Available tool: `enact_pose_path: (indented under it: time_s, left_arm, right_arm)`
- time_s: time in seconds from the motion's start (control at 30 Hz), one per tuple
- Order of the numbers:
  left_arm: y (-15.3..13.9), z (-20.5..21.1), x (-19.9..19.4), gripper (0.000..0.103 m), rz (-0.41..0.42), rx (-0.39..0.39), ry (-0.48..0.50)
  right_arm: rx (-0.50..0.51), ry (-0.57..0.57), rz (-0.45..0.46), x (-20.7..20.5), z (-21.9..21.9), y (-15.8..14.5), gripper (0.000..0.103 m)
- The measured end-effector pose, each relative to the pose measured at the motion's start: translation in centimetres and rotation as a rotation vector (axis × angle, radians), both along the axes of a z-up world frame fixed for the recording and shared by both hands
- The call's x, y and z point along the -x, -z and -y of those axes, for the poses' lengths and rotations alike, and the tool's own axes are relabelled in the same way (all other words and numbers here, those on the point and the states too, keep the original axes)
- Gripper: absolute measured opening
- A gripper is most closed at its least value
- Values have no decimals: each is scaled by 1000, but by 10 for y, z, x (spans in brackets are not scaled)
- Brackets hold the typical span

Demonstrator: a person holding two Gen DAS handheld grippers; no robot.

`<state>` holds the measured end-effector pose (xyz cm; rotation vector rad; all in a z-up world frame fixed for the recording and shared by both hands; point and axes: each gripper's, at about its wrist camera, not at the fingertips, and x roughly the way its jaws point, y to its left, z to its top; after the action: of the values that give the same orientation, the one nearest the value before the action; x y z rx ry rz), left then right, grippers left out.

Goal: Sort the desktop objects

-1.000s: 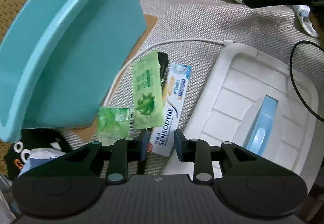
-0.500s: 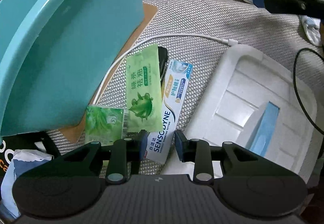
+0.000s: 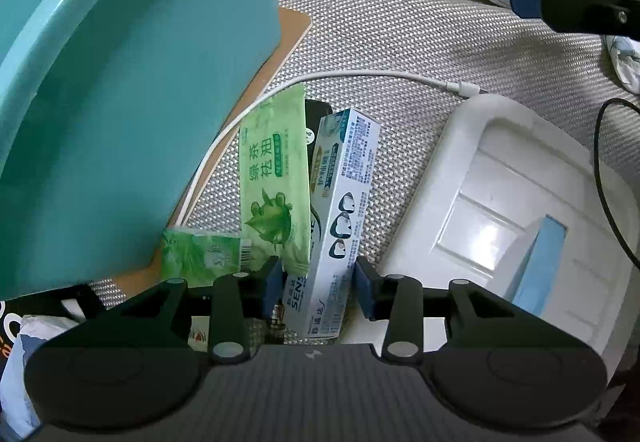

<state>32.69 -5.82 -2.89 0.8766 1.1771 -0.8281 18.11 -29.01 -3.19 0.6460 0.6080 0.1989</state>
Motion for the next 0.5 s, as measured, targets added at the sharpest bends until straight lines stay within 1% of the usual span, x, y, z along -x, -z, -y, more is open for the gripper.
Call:
enact_pose_path:
  time_s: [0.13,0.27,0.4,0.5]
  left_arm:
    - [-2,-3,7,37,36,6,15]
    - [-11,-5,15,28,71,21,12]
    - [-18,-8,22,27,100,18,17]
    - [-22,-12,29,27,119,33,19]
  right_arm:
    - [-6,0,0,-1,0,0,69]
    - [-4,0,0,-1,0,0,69]
    - [-6,2,-4,-1,-1,0,69]
    - [-3,0,-3,0,-1,1,69]
